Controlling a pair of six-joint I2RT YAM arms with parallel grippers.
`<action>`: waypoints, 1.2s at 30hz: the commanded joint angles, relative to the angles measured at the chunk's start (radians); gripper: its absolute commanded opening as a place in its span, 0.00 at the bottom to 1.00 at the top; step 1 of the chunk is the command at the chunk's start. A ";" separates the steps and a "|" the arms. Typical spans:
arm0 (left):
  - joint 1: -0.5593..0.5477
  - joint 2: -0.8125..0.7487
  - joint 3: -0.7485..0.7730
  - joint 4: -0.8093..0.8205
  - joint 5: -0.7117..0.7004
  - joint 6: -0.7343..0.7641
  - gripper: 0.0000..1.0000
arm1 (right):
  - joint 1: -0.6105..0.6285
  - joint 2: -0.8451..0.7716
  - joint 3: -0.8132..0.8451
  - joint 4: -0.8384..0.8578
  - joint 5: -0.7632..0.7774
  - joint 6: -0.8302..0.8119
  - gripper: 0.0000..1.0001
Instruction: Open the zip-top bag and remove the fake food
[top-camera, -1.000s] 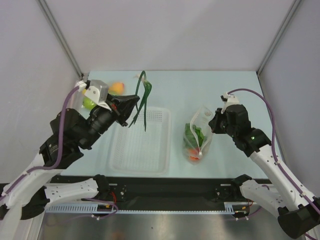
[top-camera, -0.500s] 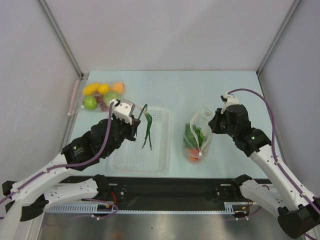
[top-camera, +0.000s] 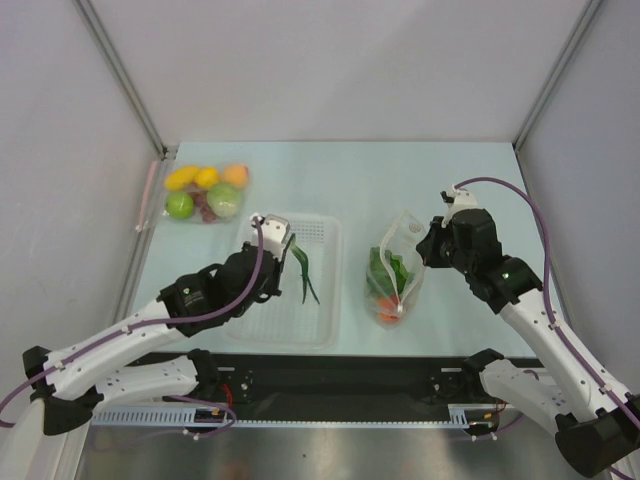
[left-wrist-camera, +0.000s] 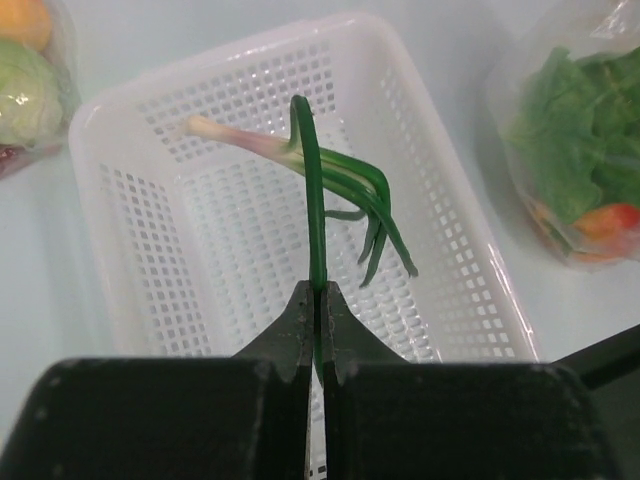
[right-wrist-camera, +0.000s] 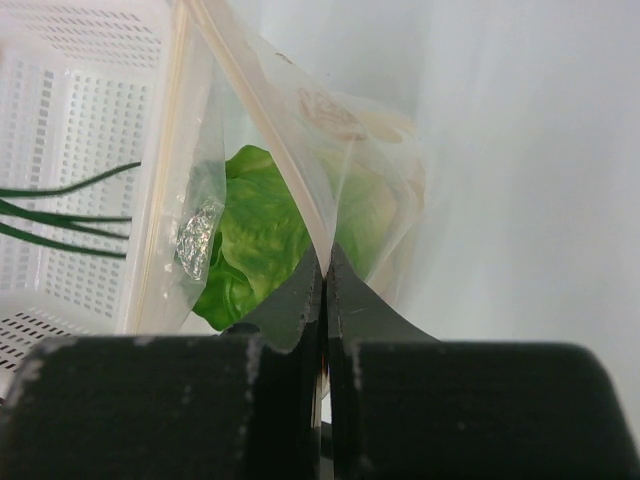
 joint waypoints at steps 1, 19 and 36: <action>0.007 0.026 -0.025 -0.007 -0.009 -0.053 0.01 | -0.004 0.002 0.008 0.019 0.001 0.000 0.00; 0.007 0.123 -0.068 0.030 0.017 -0.061 0.64 | -0.004 0.005 0.005 0.010 0.006 -0.003 0.00; 0.009 0.000 -0.002 0.146 0.128 -0.012 0.93 | -0.004 0.015 0.005 0.021 0.000 -0.001 0.00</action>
